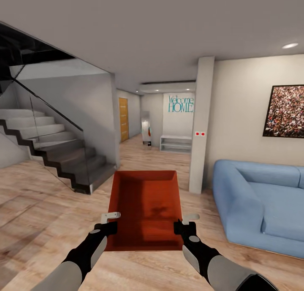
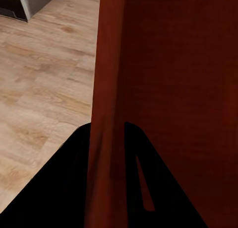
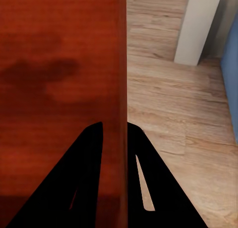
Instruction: Move the two storage containers from the living room to the garage. In the garage, place one container on the floor and stack the other container on top of it (either order is fine).
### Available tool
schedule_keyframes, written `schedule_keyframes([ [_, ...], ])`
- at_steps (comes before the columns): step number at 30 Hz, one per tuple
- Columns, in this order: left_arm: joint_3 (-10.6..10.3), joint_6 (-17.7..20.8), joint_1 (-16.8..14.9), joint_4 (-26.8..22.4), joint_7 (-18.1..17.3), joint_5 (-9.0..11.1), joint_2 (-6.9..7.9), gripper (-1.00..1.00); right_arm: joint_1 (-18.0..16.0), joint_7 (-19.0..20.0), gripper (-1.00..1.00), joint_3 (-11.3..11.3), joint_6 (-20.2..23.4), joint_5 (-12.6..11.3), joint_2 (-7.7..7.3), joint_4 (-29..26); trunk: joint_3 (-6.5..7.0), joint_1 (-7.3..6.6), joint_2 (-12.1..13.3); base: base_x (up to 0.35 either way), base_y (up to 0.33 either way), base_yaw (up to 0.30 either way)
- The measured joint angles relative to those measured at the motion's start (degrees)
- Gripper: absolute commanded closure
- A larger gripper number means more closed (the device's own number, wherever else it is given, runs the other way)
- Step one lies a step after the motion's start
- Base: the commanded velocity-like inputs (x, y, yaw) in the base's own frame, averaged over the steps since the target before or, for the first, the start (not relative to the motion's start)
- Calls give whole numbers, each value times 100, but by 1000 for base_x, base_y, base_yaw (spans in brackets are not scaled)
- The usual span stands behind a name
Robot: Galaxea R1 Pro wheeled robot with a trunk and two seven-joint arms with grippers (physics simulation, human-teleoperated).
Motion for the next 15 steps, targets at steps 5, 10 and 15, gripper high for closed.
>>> schedule_keyframes([
  [5,-2,0,-1,1,0,1,0,100,0,1,100,0,-1,-2,-1,1,0,0,0,322,0,0],
  [10,-3,-1,-1,0,0,2,1,100,0,-1,100,2,0,-3,0,-1,0,0,0,322,0,0],
  [15,4,-1,-1,0,1,-1,-2,100,0,-1,100,6,6,-4,-3,-8,0,0,0,322,0,0],
])
